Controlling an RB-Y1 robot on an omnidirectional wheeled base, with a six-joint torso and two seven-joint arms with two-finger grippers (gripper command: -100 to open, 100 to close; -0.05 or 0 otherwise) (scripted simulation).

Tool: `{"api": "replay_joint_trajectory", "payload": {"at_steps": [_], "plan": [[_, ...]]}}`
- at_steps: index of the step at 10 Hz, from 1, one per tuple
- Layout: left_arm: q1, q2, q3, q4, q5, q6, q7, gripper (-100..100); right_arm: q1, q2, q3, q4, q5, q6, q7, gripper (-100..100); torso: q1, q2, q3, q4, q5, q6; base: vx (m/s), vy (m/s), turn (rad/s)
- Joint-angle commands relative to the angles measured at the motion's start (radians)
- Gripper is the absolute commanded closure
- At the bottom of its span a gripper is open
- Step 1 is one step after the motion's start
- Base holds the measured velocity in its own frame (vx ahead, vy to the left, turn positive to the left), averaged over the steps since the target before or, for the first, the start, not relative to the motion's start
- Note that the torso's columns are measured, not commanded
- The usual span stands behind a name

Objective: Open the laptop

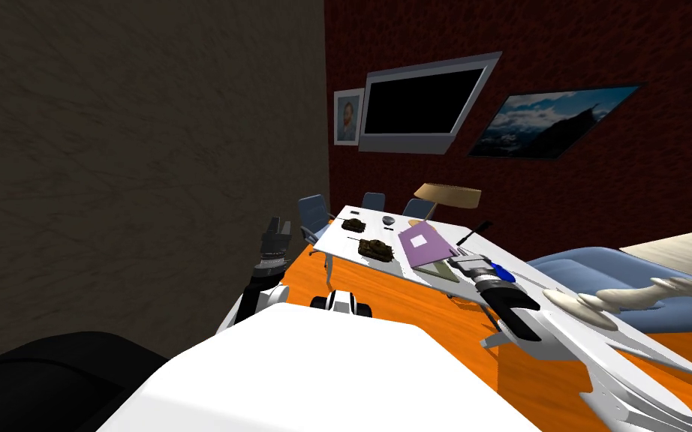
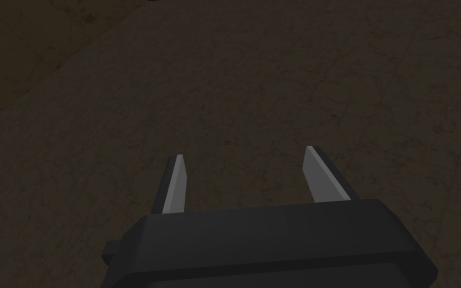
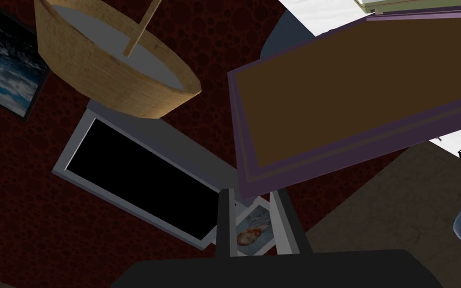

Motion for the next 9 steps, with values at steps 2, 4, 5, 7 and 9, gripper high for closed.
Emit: {"api": "replay_joint_trajectory", "payload": {"at_steps": [2,4,5,7,9], "plan": [[0.0,0.0,0.0,0.0,0.0,0.0,0.0,0,-0.033,0.038,0.035,0.054,-0.051,-0.024,-0.058,100,0.0,-0.001,0.0,-0.001,-0.001,-0.001,-0.048,-0.095,0.038],[0.0,0.0,0.0,0.0,0.0,0.0,0.0,0,-0.065,0.072,0.033,0.086,-0.066,-0.038,-0.068,100,0.004,-0.002,-0.002,0.001,0.004,-0.001,-0.028,-0.064,0.008],[0.0,0.0,0.0,0.0,0.0,0.0,0.0,0,-0.08,0.094,0.04,0.106,-0.076,-0.051,-0.077,100,0.001,-0.001,-0.001,0.002,0.003,-0.001,-0.052,-0.13,0.025],[0.0,0.0,0.0,0.0,0.0,0.0,0.0,0,-0.11,0.139,0.053,0.147,-0.098,-0.076,-0.095,100,-0.001,0.001,0.0,0.001,0.0,-0.001,-0.058,-0.126,0.033],[0.0,0.0,0.0,0.0,0.0,0.0,0.0,0,-0.14,0.184,0.066,0.187,-0.12,-0.101,-0.113,100,0.001,-0.002,-0.001,0.0,0.0,-0.002,-0.03,-0.118,0.01]]}}
